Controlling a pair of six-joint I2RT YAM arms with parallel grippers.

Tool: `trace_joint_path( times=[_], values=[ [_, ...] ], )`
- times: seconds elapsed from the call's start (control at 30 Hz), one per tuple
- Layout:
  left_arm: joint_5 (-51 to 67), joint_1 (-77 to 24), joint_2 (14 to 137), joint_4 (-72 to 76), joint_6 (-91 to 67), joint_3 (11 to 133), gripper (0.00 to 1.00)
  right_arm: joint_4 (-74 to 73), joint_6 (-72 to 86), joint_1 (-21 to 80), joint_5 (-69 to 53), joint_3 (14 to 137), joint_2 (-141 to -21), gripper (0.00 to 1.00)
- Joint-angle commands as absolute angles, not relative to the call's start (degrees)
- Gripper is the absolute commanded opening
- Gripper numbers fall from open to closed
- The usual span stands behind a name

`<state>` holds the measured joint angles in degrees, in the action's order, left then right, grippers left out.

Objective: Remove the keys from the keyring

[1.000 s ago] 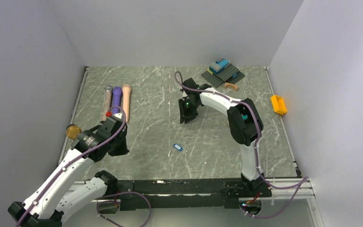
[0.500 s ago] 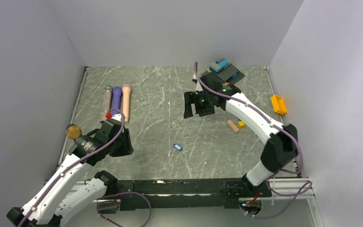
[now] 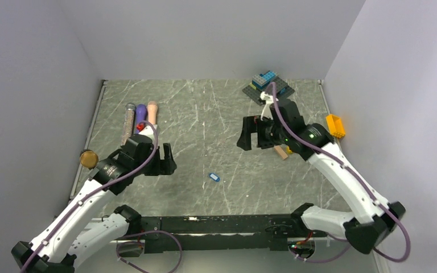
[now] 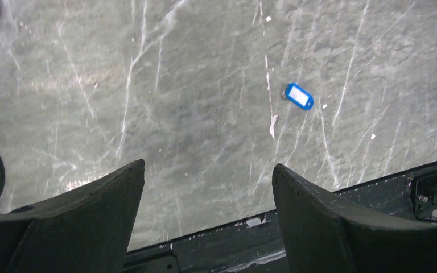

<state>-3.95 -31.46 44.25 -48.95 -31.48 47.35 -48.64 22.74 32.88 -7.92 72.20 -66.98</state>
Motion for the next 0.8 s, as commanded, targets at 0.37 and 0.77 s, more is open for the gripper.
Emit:
trace_joint_path(
  times=[0.37, 0.77],
  values=[
    [-4.1, -31.3, 37.4, -29.1, -16.4, 44.0, 0.87, -44.4, 36.7, 33.0, 10.2, 60.2, -46.6, 1.00],
    [-18.7, -31.3, 21.9, -19.0, -2.8, 30.0, 0.99, -47.0, 45.6, 32.9, 9.1, 46.9, -31.8, 1.00]
  ],
)
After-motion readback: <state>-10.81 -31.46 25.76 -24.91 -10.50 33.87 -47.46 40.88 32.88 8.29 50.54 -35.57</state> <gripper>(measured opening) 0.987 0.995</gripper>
